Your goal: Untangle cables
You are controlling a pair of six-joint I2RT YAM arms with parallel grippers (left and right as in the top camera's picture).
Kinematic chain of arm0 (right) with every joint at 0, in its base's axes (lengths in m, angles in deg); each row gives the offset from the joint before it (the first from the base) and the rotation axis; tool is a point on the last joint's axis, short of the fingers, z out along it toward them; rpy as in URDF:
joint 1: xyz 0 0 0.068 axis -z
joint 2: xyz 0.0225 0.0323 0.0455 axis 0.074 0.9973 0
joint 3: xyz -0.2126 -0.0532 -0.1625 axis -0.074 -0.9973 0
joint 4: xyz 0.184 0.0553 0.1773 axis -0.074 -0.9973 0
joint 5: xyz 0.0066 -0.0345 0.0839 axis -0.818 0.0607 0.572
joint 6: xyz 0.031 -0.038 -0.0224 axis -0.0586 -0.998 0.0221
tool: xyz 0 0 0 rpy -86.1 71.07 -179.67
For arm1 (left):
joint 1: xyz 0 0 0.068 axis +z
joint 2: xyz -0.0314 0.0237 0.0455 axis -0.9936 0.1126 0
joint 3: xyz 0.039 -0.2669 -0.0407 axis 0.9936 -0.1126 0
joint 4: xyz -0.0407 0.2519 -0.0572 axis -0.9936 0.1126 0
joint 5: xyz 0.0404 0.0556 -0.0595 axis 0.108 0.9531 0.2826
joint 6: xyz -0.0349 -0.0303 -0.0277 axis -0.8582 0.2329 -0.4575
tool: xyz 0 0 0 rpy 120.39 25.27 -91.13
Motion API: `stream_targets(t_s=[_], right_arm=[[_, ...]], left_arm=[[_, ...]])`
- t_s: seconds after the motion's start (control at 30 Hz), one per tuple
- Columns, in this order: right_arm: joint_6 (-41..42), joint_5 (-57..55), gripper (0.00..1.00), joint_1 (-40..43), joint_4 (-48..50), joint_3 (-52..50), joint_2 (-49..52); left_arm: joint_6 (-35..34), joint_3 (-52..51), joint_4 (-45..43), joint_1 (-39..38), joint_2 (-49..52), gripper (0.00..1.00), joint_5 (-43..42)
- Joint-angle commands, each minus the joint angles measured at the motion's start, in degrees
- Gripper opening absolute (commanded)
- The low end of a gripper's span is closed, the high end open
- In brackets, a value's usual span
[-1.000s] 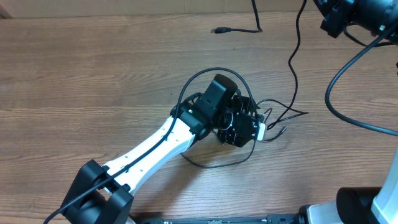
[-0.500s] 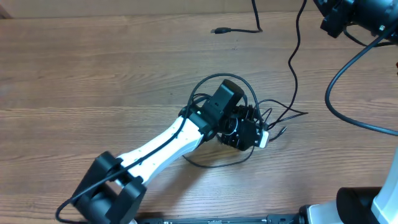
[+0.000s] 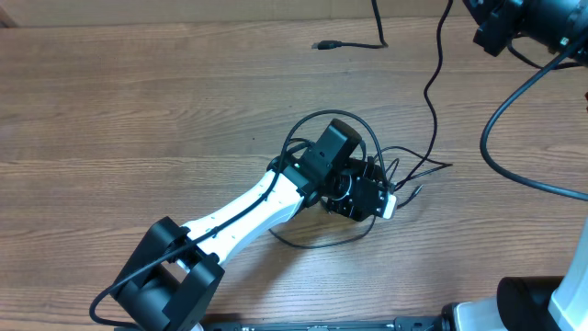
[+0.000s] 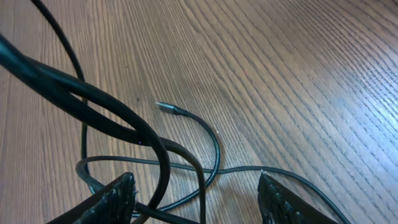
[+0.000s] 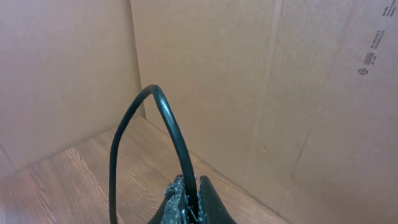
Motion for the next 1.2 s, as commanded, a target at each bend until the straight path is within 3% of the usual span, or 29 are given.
stream_targets(t_s=[0.0, 0.1, 0.17, 0.3, 0.4, 0.53, 0.57, 0.73, 0.8, 1.0, 1.07, 1.17], right_arm=[[0.24, -0.04, 0.04, -0.17, -0.24, 0.76, -0.31], [0.24, -0.04, 0.04, -0.17, -0.74, 0.76, -0.31], [0.24, -0.04, 0.04, -0.17, -0.92, 0.76, -0.31], [0.24, -0.04, 0.04, -0.17, -0.92, 0.76, -0.31], [0.24, -0.04, 0.04, -0.17, -0.92, 0.76, -0.31], [0.24, -0.04, 0.04, -0.17, -0.9, 0.76, -0.31], [0.24, -0.04, 0.04, -0.17, -0.9, 0.76, -0.31], [0.24, -0.02, 0.04, -0.17, -0.92, 0.76, -0.31], [0.24, -0.02, 0.04, -0.17, -0.92, 0.76, -0.31], [0.24, -0.04, 0.04, -0.17, -0.92, 0.76, -0.31], [0.24, -0.04, 0.04, -0.17, -0.92, 0.76, -0.31], [0.24, -0.04, 0.04, -0.17, -0.92, 0.76, -0.31]], left_arm=[[0.9, 0.72, -0.61, -0.17, 0.35, 0.64, -1.11], [0.9, 0.72, -1.57, -0.17, 0.35, 0.72, -1.11], [0.9, 0.72, -2.21, -0.17, 0.35, 0.72, -1.11], [0.92, 0.72, -3.08, -0.17, 0.35, 0.64, -1.11], [0.92, 0.72, -3.37, -0.17, 0.35, 0.52, -1.14], [0.9, 0.72, -3.3, -0.33, 0.35, 0.17, -1.14], [0.9, 0.72, -3.32, -0.42, 0.35, 0.15, -1.16], [0.9, 0.72, -3.39, -0.44, 0.52, 0.31, -2.73], [0.87, 0.72, -3.63, -0.44, 1.01, 0.32, -2.86], [0.85, 0.72, -3.56, -0.48, 3.61, 0.18, -3.69], [0.85, 0.72, -3.58, -0.55, 3.76, 0.05, -3.76], [0.85, 0.72, -3.74, -0.55, 3.74, 0.04, -3.56]])
